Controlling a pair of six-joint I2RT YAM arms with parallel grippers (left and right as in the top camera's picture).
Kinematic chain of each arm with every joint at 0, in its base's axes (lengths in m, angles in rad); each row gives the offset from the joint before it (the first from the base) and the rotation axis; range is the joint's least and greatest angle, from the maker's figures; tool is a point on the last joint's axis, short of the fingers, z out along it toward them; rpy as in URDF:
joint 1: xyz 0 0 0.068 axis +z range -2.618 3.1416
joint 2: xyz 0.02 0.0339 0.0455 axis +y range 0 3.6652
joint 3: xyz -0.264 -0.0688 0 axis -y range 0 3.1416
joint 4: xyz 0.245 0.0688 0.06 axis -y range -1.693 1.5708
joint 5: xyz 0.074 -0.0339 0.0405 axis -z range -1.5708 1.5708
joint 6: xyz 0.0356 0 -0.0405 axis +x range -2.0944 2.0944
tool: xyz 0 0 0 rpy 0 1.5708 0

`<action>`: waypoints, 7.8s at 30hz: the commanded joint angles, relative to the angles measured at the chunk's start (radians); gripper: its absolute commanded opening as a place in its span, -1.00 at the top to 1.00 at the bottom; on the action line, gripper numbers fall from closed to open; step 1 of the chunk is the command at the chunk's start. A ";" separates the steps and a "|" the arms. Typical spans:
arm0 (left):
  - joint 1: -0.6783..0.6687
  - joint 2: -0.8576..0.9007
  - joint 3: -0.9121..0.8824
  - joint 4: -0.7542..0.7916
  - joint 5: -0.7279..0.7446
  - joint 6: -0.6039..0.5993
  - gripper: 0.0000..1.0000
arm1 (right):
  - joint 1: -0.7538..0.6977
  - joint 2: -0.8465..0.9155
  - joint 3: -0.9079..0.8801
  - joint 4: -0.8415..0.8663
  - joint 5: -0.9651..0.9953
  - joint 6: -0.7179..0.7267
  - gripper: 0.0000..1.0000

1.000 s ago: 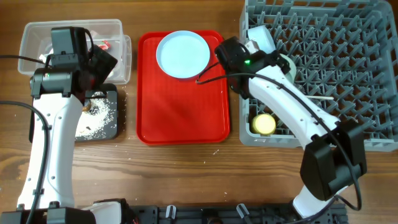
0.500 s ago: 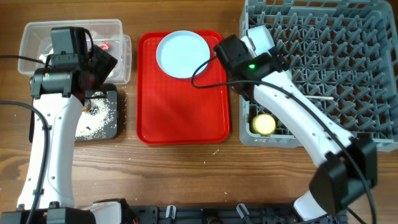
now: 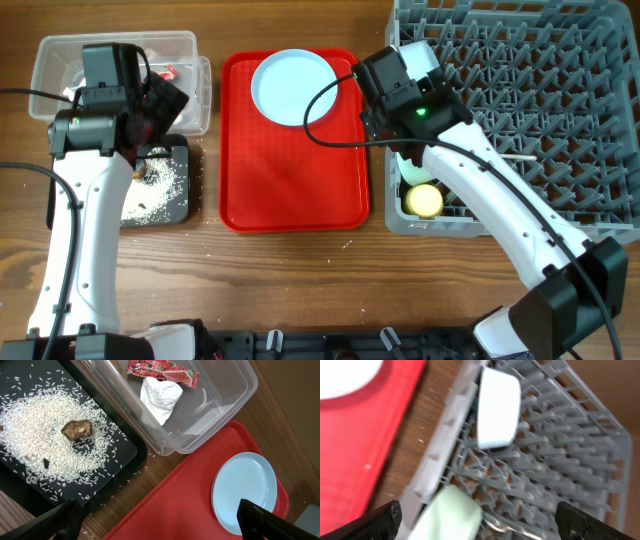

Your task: Sort waste into correct bins and load items into the dishwasher rack

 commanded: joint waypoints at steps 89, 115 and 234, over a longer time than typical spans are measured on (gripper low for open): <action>0.004 -0.016 0.014 0.000 0.002 0.006 -1.00 | -0.319 0.124 -0.005 0.474 0.369 -0.246 -0.96; 0.004 -0.016 0.014 0.000 0.002 0.006 -1.00 | -0.276 -0.413 -0.005 -0.010 -0.629 0.144 -1.00; 0.026 -1.444 -1.377 0.888 0.180 0.679 -1.00 | -0.534 -1.672 -1.477 0.877 -0.599 0.229 -0.99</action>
